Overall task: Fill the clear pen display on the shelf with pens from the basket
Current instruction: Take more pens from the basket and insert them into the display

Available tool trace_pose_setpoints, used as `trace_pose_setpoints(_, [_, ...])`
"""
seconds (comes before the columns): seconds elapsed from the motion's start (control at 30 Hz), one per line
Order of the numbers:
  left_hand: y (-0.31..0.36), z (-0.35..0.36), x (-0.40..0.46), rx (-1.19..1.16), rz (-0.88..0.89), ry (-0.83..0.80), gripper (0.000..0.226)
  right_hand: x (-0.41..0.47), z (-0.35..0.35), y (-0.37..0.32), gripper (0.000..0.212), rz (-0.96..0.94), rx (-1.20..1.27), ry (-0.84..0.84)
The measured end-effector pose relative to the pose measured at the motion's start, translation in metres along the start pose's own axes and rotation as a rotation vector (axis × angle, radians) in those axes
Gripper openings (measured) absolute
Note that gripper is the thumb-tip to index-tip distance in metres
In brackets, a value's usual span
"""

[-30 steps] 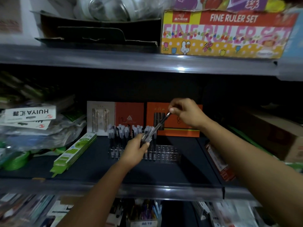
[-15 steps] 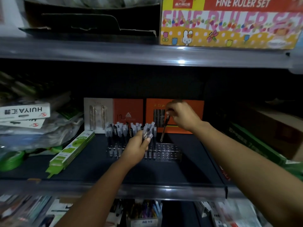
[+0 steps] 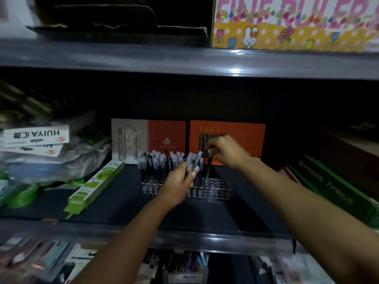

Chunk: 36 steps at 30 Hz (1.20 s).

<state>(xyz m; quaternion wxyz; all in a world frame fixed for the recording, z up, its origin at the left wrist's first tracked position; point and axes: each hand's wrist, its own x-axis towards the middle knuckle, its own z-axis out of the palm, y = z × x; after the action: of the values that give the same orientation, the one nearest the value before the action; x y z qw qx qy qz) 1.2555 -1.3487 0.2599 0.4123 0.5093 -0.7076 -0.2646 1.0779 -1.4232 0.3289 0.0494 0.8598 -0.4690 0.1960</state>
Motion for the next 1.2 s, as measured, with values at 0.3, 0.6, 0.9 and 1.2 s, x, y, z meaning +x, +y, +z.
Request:
trace_pose_setpoints(0.3, [-0.005, -0.002, -0.001, -0.089, 0.004, -0.026, 0.013, 0.001, 0.014, -0.004, 0.017, 0.018, 0.025, -0.090])
trace_pose_setpoints(0.6, [-0.006, -0.003, -0.001, -0.040, 0.036, -0.010, 0.008, -0.008, -0.014, -0.013, 0.022, -0.029, 0.332, -0.052])
trace_pose_setpoints(0.9, [0.016, 0.003, -0.008, -0.085, 0.063, -0.030, 0.021, -0.022, -0.034, -0.022, 0.012, -0.058, 0.435, -0.076])
trace_pose_setpoints(1.2, [0.026, -0.008, -0.014, -0.039, 0.085, -0.099, 0.005, -0.026, -0.056, -0.015, 0.011, 0.068, 0.531, 0.025])
